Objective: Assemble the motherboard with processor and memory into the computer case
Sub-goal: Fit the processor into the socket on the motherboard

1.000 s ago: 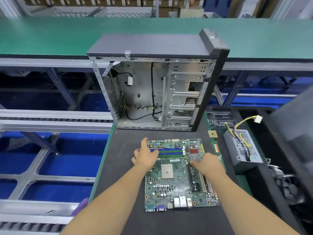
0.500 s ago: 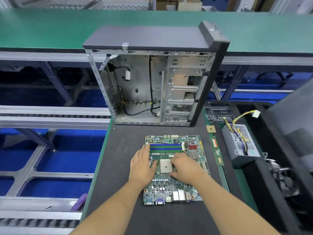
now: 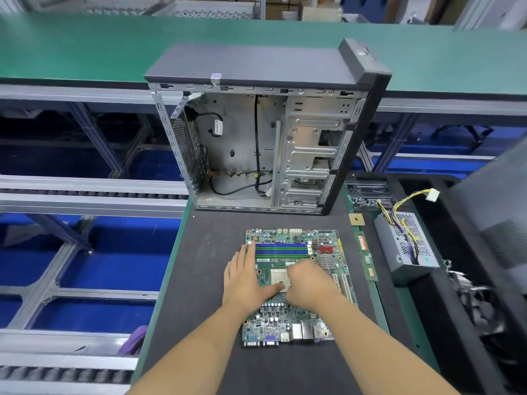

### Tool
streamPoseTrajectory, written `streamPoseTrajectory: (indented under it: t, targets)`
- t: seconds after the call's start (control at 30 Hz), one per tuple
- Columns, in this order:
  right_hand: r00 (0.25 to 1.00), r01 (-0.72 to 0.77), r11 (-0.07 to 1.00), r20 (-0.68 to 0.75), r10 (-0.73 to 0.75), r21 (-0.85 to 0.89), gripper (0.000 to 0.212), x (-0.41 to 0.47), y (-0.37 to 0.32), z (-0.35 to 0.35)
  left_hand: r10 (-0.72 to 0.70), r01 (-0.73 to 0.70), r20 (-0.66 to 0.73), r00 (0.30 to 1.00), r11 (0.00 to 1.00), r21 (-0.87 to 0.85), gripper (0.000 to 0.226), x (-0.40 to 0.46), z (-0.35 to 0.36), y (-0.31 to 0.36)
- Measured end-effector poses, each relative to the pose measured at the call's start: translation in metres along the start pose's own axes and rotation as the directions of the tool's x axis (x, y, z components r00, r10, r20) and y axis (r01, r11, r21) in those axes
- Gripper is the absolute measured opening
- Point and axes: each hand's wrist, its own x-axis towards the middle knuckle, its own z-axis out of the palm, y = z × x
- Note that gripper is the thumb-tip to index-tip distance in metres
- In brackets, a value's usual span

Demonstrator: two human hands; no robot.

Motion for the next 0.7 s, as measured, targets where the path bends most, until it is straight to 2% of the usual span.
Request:
streamPoseTrajectory:
  t: [0.03,0.17,0.23,0.4,0.7]
  targets:
    - [0.999,0.031,0.999,-0.019,-0.031,-0.032,0.005,-0.001,-0.001,0.000,-0.002,0.002,0.003,1.000,1.000,0.005,0.127,0.000,0.000,0.000]
    - [0.984,0.104,0.989,-0.137,-0.118,-0.106,0.022,0.004,0.007,0.000,0.007,-0.007,0.010,1.000,1.000,0.029,0.124,0.001,0.001,-0.001]
    - [0.977,0.096,0.995,-0.186,-0.100,-0.031,0.027,0.009,0.014,-0.005,0.011,-0.011,0.009,1.000,0.999,0.041,0.123,0.000,0.001,-0.001]
    - [0.973,0.052,0.951,-0.231,0.020,0.304,0.038,0.021,0.028,-0.014,0.021,-0.021,0.007,1.000,0.998,0.062,0.121,-0.001,0.001,-0.001]
    - [0.976,0.025,0.937,-0.210,0.051,0.347,0.037,0.037,0.037,-0.015,0.034,-0.034,0.008,0.999,0.992,0.120,0.115,-0.002,0.002,-0.002]
